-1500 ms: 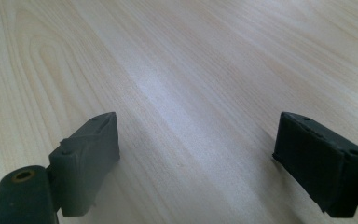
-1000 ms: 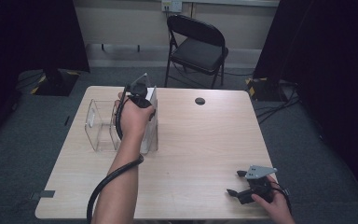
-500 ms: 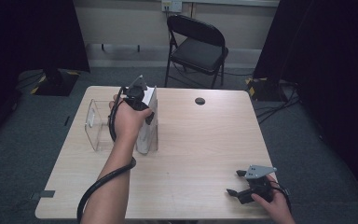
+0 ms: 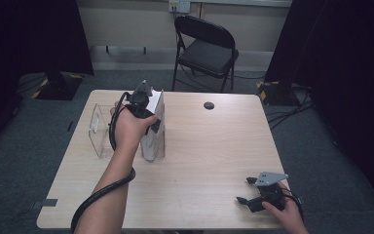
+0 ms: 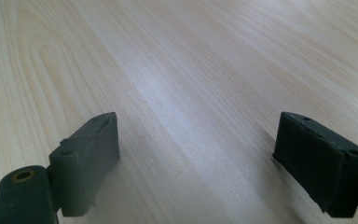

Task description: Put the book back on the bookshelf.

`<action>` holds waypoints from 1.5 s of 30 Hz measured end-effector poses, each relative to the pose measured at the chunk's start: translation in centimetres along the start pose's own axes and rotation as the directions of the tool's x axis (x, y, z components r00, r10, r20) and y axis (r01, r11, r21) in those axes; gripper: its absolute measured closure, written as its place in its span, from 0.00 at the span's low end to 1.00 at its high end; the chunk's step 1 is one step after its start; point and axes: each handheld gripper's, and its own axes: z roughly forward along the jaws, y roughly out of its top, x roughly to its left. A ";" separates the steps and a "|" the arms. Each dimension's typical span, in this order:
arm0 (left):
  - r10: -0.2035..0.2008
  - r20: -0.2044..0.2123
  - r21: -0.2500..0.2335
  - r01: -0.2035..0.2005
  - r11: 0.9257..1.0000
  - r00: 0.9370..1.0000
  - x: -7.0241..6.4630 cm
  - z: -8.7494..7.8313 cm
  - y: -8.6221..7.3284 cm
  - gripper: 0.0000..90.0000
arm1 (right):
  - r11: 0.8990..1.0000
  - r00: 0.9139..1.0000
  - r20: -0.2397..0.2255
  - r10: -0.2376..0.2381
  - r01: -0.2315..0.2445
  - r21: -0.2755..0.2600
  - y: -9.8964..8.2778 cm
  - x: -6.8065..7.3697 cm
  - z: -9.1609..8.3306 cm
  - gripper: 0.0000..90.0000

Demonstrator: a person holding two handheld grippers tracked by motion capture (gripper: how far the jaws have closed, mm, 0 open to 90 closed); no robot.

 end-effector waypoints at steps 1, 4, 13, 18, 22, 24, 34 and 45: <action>-0.013 0.006 -0.006 0.013 1.000 1.000 0.0 0.0 -0.2 0.35 | 1.000 1.000 0.002 -0.001 0.001 0.002 0.0 0.0 0.0 0.15; 0.007 0.009 -0.007 -0.006 1.000 1.000 0.1 0.0 -0.3 0.34 | 1.000 1.000 0.004 0.000 0.000 0.001 0.0 0.0 0.0 0.15; 0.021 0.018 -0.024 -0.021 0.999 1.000 0.0 -0.3 -0.6 0.29 | 1.000 1.000 0.003 0.002 -0.002 0.000 0.0 0.0 0.0 0.15; 0.026 0.026 -0.045 -0.024 0.999 0.999 0.1 -0.8 -1.0 0.26 | 1.000 1.000 0.003 0.001 -0.001 -0.001 0.0 0.0 0.0 0.15; 0.013 0.056 -0.056 -0.010 0.998 0.998 0.8 -0.8 -1.3 0.24 | 1.000 1.000 0.003 0.001 -0.001 -0.001 0.0 0.0 0.0 0.15; 0.001 0.069 -0.058 0.003 0.998 0.998 1.1 -0.7 -1.5 0.24 | 1.000 1.000 0.003 0.001 -0.001 -0.001 0.0 0.0 0.0 0.15; 0.031 0.139 -0.093 -0.018 0.995 0.990 1.7 -0.7 -2.5 0.21 | 1.000 1.000 0.003 0.001 -0.001 -0.001 0.0 0.0 0.0 0.15; 0.070 0.170 -0.084 -0.057 0.995 0.983 2.8 0.2 -4.1 0.19 | 1.000 1.000 0.006 0.001 -0.001 -0.003 0.0 0.0 0.0 0.15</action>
